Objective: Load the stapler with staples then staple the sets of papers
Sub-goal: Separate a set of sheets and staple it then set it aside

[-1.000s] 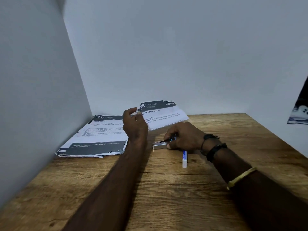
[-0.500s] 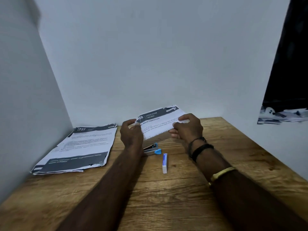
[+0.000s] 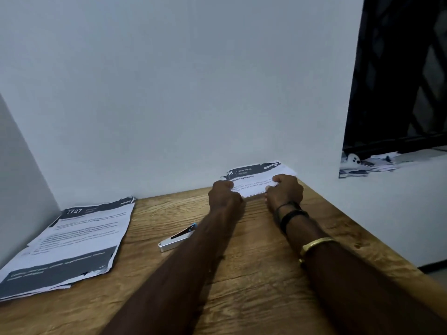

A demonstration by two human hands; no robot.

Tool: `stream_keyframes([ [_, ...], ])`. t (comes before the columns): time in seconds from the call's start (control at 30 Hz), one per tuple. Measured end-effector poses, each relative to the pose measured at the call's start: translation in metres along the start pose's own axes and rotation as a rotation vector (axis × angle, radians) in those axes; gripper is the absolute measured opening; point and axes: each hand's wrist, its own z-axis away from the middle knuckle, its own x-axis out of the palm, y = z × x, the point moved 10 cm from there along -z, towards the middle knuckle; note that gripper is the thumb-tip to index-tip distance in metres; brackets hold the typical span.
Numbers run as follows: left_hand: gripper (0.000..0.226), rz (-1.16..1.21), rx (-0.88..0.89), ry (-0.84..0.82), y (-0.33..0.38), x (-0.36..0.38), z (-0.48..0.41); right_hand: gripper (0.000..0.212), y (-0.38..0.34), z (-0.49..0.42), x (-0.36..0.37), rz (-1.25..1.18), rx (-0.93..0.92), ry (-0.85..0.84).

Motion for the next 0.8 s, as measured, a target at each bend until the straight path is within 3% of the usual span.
stream_keyframes([
  [0.17,0.036,-0.297,0.027,-0.059,0.006,0.025,-0.01,0.019,0.009,-0.015,-0.008,0.107,0.013,0.019],
  [0.3,0.032,-0.398,0.051,-0.103,0.009,0.037,-0.022,0.021,0.012,-0.025,-0.006,0.178,0.021,-0.022],
  [0.4,0.033,-0.454,0.046,-0.152,0.009,0.044,-0.031,0.007,0.011,-0.03,-0.003,0.262,0.012,-0.07],
  [0.53,0.03,-0.536,0.084,-0.171,0.011,0.047,-0.035,0.025,0.01,-0.034,0.003,0.362,-0.006,-0.1],
  [0.8,0.04,-0.757,0.096,-0.216,0.014,0.056,-0.033,0.026,0.001,-0.031,0.011,0.57,-0.095,-0.106],
])
